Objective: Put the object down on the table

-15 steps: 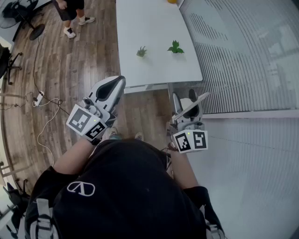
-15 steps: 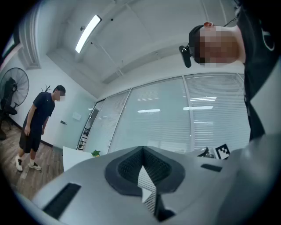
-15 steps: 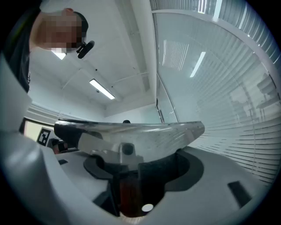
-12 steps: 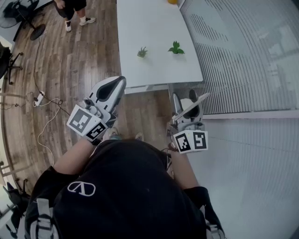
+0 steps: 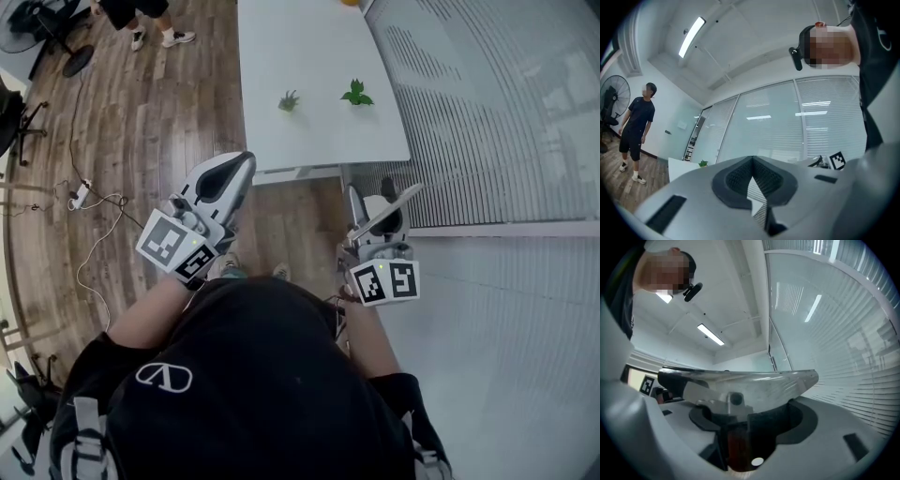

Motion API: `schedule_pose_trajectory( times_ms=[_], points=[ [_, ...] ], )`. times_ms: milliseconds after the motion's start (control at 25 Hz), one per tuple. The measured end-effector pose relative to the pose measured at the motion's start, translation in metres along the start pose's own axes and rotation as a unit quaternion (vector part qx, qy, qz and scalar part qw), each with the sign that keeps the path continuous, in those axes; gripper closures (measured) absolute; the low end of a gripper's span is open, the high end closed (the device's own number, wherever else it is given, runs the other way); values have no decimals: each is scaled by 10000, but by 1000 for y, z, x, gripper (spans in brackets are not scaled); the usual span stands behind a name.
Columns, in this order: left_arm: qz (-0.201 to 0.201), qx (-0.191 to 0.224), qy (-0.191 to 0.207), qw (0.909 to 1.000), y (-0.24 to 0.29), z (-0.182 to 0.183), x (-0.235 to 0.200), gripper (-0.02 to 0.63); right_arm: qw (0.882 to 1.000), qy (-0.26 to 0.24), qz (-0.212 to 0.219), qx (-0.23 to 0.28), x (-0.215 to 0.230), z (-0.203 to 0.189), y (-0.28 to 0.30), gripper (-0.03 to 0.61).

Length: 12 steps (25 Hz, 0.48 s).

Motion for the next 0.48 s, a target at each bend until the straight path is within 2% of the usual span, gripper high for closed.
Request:
schedule_pose_trajectory(
  times_ms=[480],
  points=[
    [5,-8,-10,10000,-4,1,5,609,10000,-42,36,54,-7,5,-3,262]
  ],
)
Point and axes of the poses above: the fingertips, and each gripper's own axes: y forward along the fingers, x to its right, z out of its top, the point moved 3 cm from there along -y, backward along the fingers, and after that the axes turned 14 degrees about -x, right-handed, at the moved point
